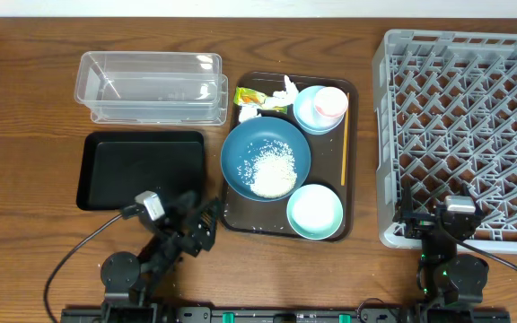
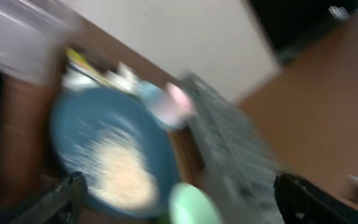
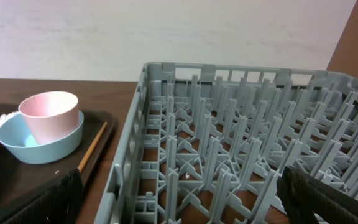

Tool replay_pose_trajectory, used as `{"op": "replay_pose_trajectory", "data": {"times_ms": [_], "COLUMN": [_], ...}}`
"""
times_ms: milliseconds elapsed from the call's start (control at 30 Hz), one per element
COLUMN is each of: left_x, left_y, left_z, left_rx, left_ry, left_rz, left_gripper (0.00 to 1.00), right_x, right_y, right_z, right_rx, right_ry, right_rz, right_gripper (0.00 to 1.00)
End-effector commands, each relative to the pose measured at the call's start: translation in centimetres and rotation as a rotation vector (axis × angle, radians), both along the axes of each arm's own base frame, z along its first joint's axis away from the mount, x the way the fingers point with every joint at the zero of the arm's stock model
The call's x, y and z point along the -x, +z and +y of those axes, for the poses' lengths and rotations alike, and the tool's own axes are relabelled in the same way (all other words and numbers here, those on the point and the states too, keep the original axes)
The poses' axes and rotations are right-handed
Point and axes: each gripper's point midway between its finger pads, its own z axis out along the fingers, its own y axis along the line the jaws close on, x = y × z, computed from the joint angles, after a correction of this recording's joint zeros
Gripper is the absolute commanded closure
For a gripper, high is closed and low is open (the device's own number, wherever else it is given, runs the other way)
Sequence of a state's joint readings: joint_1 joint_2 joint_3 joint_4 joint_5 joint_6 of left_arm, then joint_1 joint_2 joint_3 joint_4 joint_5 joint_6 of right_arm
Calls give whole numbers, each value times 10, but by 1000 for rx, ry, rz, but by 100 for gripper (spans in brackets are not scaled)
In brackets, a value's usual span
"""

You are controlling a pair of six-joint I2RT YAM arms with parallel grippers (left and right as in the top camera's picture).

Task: Sort waste into correct bins and load items into the dishwasher rack
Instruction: 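Reach the left gripper to the blue plate rim and grasp it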

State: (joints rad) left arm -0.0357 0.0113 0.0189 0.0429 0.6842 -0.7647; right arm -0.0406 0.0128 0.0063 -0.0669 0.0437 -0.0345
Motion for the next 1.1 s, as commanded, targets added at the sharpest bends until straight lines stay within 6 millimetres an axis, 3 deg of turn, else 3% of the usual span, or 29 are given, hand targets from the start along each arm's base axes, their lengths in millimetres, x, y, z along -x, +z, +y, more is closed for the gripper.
{"op": "replay_pose_trajectory", "data": {"times_ms": [0,67,167,400,600,700,800,900,1067], "left_x": [31,40,42,19,-6,-13,-27,-35,-35], "left_y": [26,55,80,97,105,120,139,127,82], "left_z": [-30,-32,-30,-25,-11,-16,-30,-34,-36], "left_rx": [110,97,75,-132,-403,-376,-333,-449,-823], "left_ry": [-255,-281,-266,-243,-257,-309,-384,-343,-163], "left_rz": [-27,-140,-167,53,369,489,455,509,661], "left_gripper": [3,2,2,2,2,2,2,2,2], "right_x": [0,0,0,0,0,0,0,0,0], "right_y": [-1,-1,-1,-1,-1,-1,-1,-1,-1], "right_z": [-2,-2,-2,-2,-2,-2,-2,-2,-2], "right_rx": [7,7,7,7,7,7,7,7,7], "right_ry": [-7,-7,-7,-7,-7,-7,-7,-7,-7], "right_rz": [6,6,6,6,6,6,6,6,6], "right_gripper": [1,1,1,1,1,1,1,1,1]}}
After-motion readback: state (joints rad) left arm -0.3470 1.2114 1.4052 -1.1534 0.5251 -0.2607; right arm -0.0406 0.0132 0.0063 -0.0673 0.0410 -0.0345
